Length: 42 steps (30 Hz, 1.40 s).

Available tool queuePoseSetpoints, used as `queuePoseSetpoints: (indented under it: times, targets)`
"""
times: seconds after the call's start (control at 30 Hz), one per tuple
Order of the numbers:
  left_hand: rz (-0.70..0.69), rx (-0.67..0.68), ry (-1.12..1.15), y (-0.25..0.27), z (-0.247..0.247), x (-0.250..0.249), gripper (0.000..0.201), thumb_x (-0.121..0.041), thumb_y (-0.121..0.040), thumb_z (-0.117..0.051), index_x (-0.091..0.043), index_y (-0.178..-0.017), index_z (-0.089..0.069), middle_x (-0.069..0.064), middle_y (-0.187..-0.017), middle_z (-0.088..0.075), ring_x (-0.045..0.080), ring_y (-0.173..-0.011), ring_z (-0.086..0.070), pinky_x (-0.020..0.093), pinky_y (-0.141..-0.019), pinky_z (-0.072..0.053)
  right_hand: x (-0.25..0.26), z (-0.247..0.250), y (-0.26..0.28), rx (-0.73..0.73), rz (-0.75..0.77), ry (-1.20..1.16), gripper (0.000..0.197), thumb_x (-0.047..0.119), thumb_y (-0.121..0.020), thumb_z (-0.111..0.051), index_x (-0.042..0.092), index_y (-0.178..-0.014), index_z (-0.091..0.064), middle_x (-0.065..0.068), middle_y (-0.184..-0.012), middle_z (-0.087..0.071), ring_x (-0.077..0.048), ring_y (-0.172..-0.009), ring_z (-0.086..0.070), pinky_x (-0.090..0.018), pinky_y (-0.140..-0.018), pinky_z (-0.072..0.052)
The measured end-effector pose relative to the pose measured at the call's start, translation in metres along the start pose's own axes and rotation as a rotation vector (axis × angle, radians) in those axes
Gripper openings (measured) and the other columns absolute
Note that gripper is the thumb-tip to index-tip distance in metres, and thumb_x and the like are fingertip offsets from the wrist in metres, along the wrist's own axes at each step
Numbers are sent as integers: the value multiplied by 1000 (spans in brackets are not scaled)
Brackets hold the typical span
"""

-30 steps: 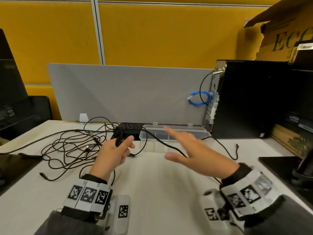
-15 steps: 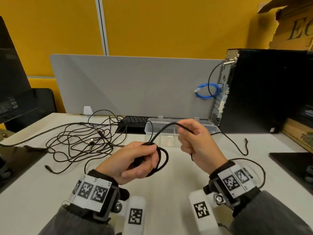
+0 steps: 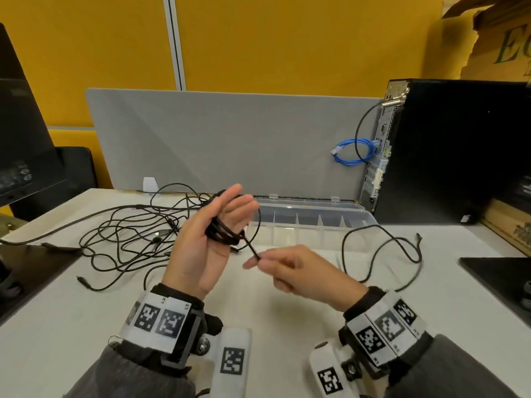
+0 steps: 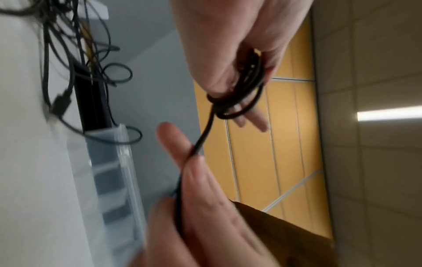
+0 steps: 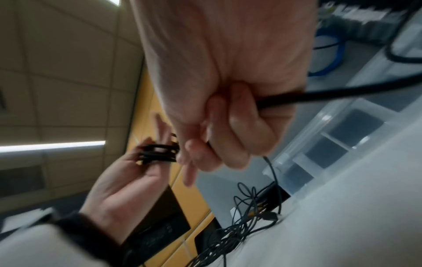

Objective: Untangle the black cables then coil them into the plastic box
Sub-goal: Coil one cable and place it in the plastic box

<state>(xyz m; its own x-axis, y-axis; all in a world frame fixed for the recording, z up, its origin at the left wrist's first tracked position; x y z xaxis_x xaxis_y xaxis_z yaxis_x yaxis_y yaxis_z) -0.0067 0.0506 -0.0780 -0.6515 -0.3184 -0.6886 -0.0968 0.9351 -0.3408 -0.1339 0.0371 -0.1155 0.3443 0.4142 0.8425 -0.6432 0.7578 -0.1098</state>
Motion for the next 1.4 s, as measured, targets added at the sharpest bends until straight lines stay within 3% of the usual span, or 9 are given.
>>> queuePoseSetpoints:
  times: [0.13, 0.27, 0.37, 0.7, 0.8, 0.93, 1.07, 1.23, 1.4]
  targets:
    - [6, -47, -555, -5, 17, 0, 30, -15, -97, -41, 4, -117, -55, 9, -97, -70, -2, -85, -67, 13, -80, -48, 23, -19, 13, 215, 103, 271, 25, 32, -95, -48, 22, -105, -69, 27, -74, -61, 5, -65, -52, -9, -62, -37]
    - [315, 263, -1000, 13, -3, 28, 48, -47, -87, -46, -3, -93, -64, 2, -66, -70, 1, -59, -62, 6, -56, -42, 48, 23, 15, -88, 213, 358, 16, 30, -87, -61, 20, -83, -73, 16, -59, -60, -6, -52, -45, -15, -53, -32]
    - [394, 473, -1173, 27, -14, 41, 32, -41, -82, -65, -10, -86, -64, -3, -46, -57, 9, -44, -51, 17, -49, -42, 53, 49, 15, -211, 231, 440, 21, 46, -75, -66, 26, -76, -73, 13, -59, -61, -3, -54, -49, -19, -54, -34]
    - [53, -108, -191, -2, 43, -32, 27, -42, -78, -60, -17, -68, -52, -7, -38, -36, 1, -25, -25, 15, -37, -12, -69, 195, 68, -330, -258, 625, 56, 63, -72, -43, 9, -57, -50, 0, -51, -38, -8, -46, -36, -22, -50, -29]
    - [-72, -279, -70, -3, 65, -51, 29, -36, -95, -41, -20, -74, -51, -8, -39, -33, 6, -26, -27, 13, -38, -23, -110, 241, 110, -397, -514, 872, 39, 46, -88, -51, 11, -78, -66, -9, -69, -63, -21, -65, -60, -24, -58, -40]
    - [-40, -257, -208, -2, 55, -41, 27, -35, -92, -43, -16, -73, -50, -9, -40, -35, 4, -26, -25, 14, -37, -22, -116, 243, 127, -244, -833, 1141, 27, 45, -82, -65, 31, -100, -49, -2, -113, -57, -21, -105, -54, -34, -84, -43]
    - [73, -90, -520, 2, 24, -10, 28, -38, -80, -51, -10, -75, -52, -8, -43, -36, 5, -29, -25, 15, -35, -30, -43, 159, 76, -128, -457, 817, 102, 55, -70, -69, 42, -145, -2, 6, -150, -26, -18, -137, -24, -38, -109, -28]
    - [193, 55, -496, 9, -4, 16, 35, -38, -80, -44, -4, -77, -54, -6, -38, -36, 4, -24, -25, 18, -36, -34, 27, 51, 34, -92, 43, 376, 61, 55, -86, -41, 55, -137, -9, 23, -140, -37, 10, -122, -34, -11, -99, -27]
    - [329, 227, -212, 24, -25, 31, 38, -43, -79, -54, -11, -75, -72, -5, -46, -51, 2, -26, -37, 15, -39, -40, 23, 35, 21, -310, 121, 276, 28, 27, -99, -34, 36, -119, -52, 26, -60, -55, 7, -64, -51, -8, -61, -37]
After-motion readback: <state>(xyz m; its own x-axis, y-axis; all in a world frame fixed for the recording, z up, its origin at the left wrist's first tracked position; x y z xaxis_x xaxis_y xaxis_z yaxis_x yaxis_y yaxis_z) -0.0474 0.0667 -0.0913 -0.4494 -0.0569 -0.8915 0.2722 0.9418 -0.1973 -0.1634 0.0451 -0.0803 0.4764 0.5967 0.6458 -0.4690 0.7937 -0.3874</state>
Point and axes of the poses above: each hand's wrist, its own y-axis away from the middle knuckle, its own z-axis out of the back of the hand, x = y × z, the point moved 7 cm from there along -y, towards the middle knuckle
